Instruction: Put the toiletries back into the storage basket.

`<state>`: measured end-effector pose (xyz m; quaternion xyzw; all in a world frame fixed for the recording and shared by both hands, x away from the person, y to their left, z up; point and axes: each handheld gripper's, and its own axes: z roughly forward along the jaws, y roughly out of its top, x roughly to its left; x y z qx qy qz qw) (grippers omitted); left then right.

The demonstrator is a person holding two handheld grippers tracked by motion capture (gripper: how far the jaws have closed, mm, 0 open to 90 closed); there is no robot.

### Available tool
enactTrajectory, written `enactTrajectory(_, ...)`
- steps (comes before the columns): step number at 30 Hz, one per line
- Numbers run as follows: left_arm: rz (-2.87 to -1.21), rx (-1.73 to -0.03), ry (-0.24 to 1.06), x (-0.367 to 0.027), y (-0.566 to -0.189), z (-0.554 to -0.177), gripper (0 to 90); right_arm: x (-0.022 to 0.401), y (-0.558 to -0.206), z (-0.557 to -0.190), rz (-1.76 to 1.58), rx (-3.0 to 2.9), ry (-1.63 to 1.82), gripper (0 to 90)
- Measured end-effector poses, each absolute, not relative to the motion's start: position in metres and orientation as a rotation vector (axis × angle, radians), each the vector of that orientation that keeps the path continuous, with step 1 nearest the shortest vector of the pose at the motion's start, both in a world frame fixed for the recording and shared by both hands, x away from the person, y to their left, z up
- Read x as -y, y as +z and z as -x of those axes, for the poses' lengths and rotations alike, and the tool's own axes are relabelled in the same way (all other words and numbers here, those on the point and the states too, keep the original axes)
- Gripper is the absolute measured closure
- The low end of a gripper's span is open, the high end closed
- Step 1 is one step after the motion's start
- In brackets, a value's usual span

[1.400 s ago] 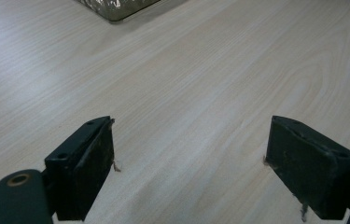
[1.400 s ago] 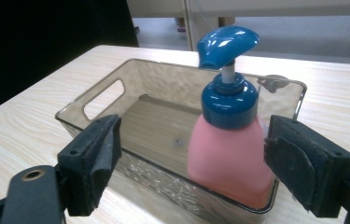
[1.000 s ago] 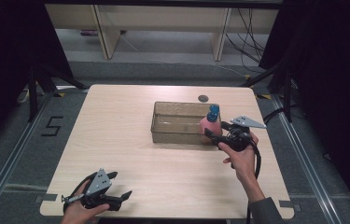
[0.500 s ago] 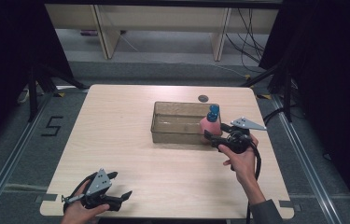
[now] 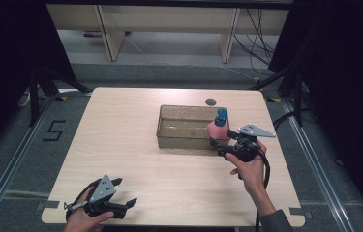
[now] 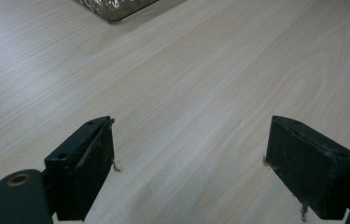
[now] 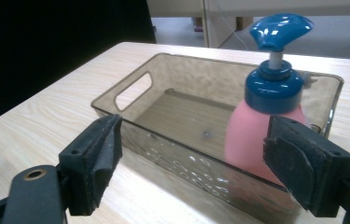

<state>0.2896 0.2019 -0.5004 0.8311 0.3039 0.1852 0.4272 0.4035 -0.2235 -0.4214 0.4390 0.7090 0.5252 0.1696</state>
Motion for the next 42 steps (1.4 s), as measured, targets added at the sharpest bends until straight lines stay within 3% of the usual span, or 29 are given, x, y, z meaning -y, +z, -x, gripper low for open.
enactTrajectory(42, -2.06, -0.769, 0.456, -0.201, -0.502, -0.29, 14.9, 0.215, -0.43, -0.38, -1.201, -2.051, 1.539, 17.2)
